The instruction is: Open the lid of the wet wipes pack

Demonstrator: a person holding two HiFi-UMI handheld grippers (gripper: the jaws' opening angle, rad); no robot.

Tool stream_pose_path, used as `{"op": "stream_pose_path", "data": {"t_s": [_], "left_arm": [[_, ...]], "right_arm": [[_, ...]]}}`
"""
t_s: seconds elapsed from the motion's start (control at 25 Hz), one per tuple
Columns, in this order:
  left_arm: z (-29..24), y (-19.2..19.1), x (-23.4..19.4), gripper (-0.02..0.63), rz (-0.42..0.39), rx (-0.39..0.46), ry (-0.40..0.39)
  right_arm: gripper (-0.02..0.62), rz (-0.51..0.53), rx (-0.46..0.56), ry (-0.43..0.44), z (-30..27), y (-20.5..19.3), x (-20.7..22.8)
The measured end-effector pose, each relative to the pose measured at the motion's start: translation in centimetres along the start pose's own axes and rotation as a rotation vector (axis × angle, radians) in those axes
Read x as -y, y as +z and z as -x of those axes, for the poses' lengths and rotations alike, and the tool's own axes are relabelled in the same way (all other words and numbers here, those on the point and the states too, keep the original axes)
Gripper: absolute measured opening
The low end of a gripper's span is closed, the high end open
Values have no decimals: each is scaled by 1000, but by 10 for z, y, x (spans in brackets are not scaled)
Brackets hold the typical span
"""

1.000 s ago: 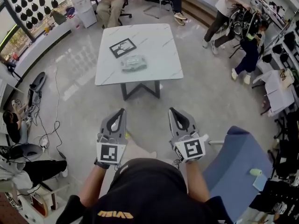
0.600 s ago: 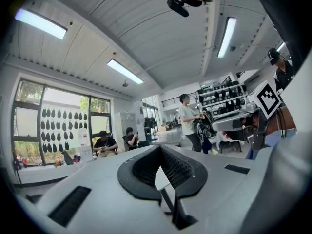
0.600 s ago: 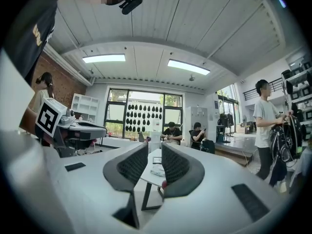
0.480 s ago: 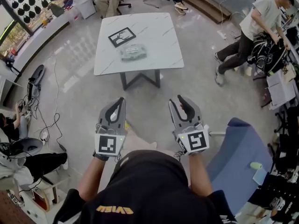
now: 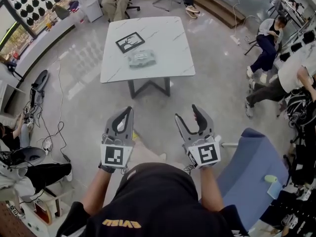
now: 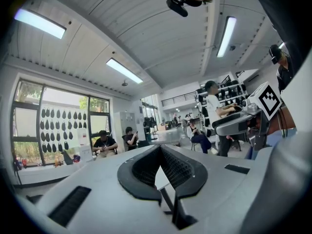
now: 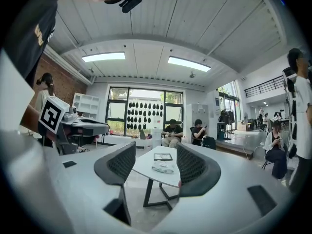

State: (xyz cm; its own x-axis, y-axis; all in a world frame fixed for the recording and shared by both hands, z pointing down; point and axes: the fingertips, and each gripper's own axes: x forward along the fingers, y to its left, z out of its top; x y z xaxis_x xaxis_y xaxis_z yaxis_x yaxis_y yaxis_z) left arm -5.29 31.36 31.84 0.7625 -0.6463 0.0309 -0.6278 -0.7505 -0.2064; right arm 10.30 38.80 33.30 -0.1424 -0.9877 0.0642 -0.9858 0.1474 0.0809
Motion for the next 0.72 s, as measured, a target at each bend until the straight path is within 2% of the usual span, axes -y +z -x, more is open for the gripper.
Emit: {"op": "stream_pose_path", "data": {"t_s": [0.36,0.72], "left_arm": [[-3,-16,-16,15,30,-57,27],[-26,-36,-69,15,75,-98,76]], "right_arm": [[244,24,-20,-35,-7,-14,7],[241,132,-23,-66,-61,-13,11]]}}
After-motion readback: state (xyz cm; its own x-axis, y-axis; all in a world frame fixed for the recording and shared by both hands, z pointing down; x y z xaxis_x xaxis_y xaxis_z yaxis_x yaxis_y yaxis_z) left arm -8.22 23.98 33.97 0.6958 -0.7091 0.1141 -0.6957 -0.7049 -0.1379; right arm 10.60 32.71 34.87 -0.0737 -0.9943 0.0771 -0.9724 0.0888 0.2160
